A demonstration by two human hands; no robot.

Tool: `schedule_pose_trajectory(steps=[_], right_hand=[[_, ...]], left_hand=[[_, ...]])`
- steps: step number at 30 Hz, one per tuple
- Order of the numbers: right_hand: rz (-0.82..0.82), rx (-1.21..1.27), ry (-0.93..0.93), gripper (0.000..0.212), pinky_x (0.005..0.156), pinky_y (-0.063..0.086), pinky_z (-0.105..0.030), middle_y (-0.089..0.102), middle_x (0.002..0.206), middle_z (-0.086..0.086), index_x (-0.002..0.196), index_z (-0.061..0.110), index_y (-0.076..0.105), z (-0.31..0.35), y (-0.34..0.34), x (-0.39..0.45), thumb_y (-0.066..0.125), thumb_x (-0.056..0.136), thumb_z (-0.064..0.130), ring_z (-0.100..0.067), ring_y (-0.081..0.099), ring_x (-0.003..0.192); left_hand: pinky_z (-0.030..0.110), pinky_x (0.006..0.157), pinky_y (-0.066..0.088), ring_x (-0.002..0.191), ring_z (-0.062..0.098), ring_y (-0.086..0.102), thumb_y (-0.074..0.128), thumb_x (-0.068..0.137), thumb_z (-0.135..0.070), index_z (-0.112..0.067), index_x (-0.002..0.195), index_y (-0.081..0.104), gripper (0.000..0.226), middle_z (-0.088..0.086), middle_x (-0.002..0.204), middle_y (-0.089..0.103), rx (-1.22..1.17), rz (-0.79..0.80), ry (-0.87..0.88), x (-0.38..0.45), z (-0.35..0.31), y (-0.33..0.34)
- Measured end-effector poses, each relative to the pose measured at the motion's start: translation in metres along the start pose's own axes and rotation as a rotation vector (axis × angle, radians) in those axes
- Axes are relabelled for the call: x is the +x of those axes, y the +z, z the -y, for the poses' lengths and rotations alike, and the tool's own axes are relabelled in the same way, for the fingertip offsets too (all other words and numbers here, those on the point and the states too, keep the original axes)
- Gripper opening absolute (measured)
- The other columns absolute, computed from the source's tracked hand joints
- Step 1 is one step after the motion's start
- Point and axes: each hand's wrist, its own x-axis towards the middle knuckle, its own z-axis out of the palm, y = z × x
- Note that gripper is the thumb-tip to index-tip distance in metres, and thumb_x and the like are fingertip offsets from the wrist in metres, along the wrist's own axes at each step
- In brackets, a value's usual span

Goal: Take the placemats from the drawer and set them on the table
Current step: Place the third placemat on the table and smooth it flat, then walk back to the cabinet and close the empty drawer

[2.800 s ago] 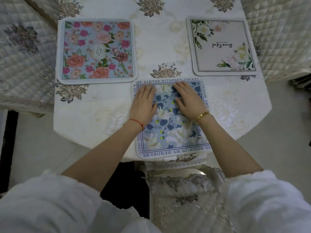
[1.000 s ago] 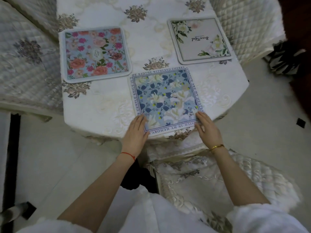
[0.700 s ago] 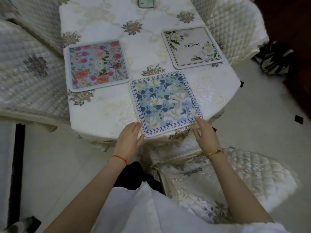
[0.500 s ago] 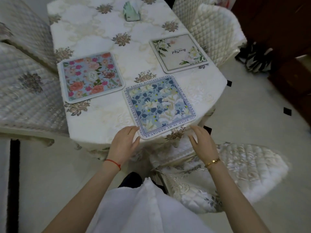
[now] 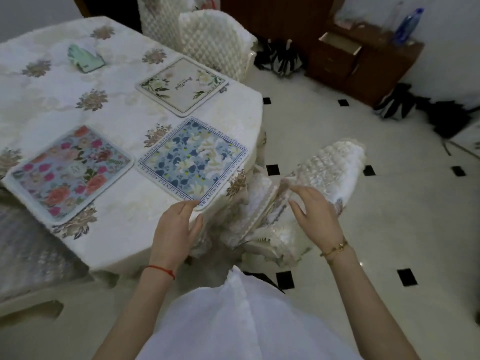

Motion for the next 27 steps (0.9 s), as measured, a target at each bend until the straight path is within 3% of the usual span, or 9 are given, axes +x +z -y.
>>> schedule_pose_trajectory(steps=[4,8,11,15,20,27], right_hand=[[-0.12,-0.007,0.144,0.031,0.095,0.05,-0.036,0.062,0.121,-0.009,0.125,0.01,0.058,0.005,-0.018,-0.064,0.056,0.095,0.017,-0.024,0.058,0.111],[-0.198,-0.037,0.283,0.033,0.099,0.042,-0.027,0.062,0.123,-0.007,0.127,0.011,0.058,-0.001,-0.035,-0.127,0.057,0.095,0.017,-0.021,0.056,0.115],[-0.249,-0.046,0.395,0.032,0.099,0.045,-0.031,0.063,0.122,-0.009,0.126,0.008,0.059,-0.015,-0.043,-0.17,0.058,0.095,0.017,-0.023,0.057,0.115],[-0.278,-0.047,0.52,0.033,0.101,0.044,-0.03,0.062,0.124,-0.007,0.127,0.009,0.058,-0.048,-0.057,-0.214,0.057,0.095,0.018,-0.021,0.056,0.117],[-0.303,-0.037,0.63,0.033,0.102,0.035,-0.021,0.062,0.126,-0.005,0.127,0.01,0.058,-0.107,-0.093,-0.251,0.055,0.096,0.019,-0.019,0.054,0.12],[-0.292,-0.07,0.658,0.033,0.102,0.034,-0.021,0.061,0.127,-0.004,0.128,0.01,0.058,-0.203,-0.161,-0.264,0.054,0.096,0.021,-0.019,0.053,0.121]], left_hand=[[0.036,0.088,0.05,0.099,0.025,0.063,0.063,0.088,-0.018,-0.011,0.116,0.064,0.029,0.007,0.109,0.068,-0.018,0.039,0.186,-0.002,-0.02,-0.004],[0.032,0.087,0.045,0.096,0.027,0.061,0.06,0.09,-0.016,-0.009,0.116,0.062,0.027,0.01,0.107,0.066,-0.054,0.113,0.337,-0.002,-0.053,0.005],[0.036,0.084,0.048,0.094,0.027,0.06,0.058,0.091,-0.019,-0.011,0.116,0.061,0.026,0.01,0.105,0.064,-0.056,0.194,0.407,-0.006,-0.087,0.02],[0.028,0.081,0.044,0.09,0.024,0.062,0.062,0.089,-0.016,-0.011,0.115,0.063,0.026,0.008,0.102,0.067,-0.083,0.193,0.497,-0.011,-0.142,0.048],[0.031,0.086,0.048,0.096,0.024,0.063,0.061,0.09,-0.015,-0.01,0.116,0.064,0.027,0.008,0.107,0.068,-0.15,0.213,0.548,-0.007,-0.221,0.092],[0.036,0.091,0.048,0.101,0.024,0.061,0.056,0.092,-0.018,-0.012,0.119,0.062,0.028,0.008,0.111,0.066,-0.186,0.216,0.515,0.003,-0.322,0.15]])
